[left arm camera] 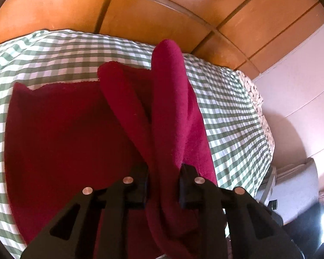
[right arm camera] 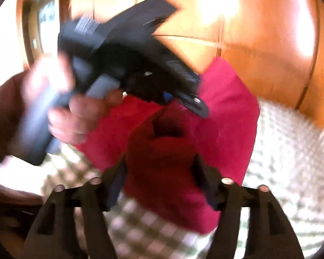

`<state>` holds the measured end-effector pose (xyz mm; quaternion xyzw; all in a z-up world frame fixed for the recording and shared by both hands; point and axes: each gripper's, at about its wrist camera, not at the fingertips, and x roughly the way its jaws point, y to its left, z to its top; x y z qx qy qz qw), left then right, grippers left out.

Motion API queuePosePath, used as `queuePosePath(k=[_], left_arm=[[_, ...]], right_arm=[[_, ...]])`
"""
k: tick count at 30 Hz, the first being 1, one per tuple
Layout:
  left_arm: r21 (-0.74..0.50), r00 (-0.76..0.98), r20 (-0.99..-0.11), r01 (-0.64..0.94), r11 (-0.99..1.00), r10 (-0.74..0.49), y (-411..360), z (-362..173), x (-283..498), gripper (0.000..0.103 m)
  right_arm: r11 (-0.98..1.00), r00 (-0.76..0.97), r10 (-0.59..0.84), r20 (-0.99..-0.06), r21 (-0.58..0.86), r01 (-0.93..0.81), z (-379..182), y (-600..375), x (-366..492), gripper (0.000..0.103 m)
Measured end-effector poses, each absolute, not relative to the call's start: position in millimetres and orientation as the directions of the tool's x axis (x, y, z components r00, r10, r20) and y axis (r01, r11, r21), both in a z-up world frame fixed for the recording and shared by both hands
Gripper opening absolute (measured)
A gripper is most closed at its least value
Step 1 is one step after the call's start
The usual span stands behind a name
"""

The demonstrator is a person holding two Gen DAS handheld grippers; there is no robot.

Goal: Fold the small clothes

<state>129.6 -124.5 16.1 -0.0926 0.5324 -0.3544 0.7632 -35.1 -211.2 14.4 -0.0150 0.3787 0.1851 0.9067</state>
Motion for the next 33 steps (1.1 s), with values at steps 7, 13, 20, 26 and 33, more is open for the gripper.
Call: queuePosePath(k=[7, 13, 20, 26, 33], left_arm=[[-0.525, 0.240, -0.699, 0.467, 0.712, -0.673, -101.8, 35.2, 119.3, 0.018], [-0.503, 0.317, -0.675, 0.462, 0.730, -0.666, -69.1, 57.9, 119.6, 0.018], [-0.476, 0.382, -0.708, 0.363, 0.801, -0.594, -6.8, 46.5, 125.3, 0.018], [-0.455, 0.334, -0.785, 0.262, 0.851, -0.522, 19.2, -10.4, 126.9, 0.018], [-0.438, 0.362, -0.791, 0.230, 0.869, -0.494, 25.0, -21.2, 123.8, 0.029]], right_arm=[[0.875, 0.647, 0.422, -0.636, 0.472, -0.107, 17.9, -308.2, -36.8, 0.049], [0.894, 0.608, 0.413, -0.678, 0.431, -0.126, 7.0, -286.6, -21.7, 0.036], [0.891, 0.561, 0.454, -0.692, 0.369, -0.266, 5.7, -219.5, -1.2, 0.036], [0.906, 0.505, 0.410, -0.759, 0.277, -0.319, -9.8, -177.2, 2.4, 0.036], [0.918, 0.509, 0.339, -0.791, 0.160, -0.363, -21.8, -149.4, 0.5, 0.036]])
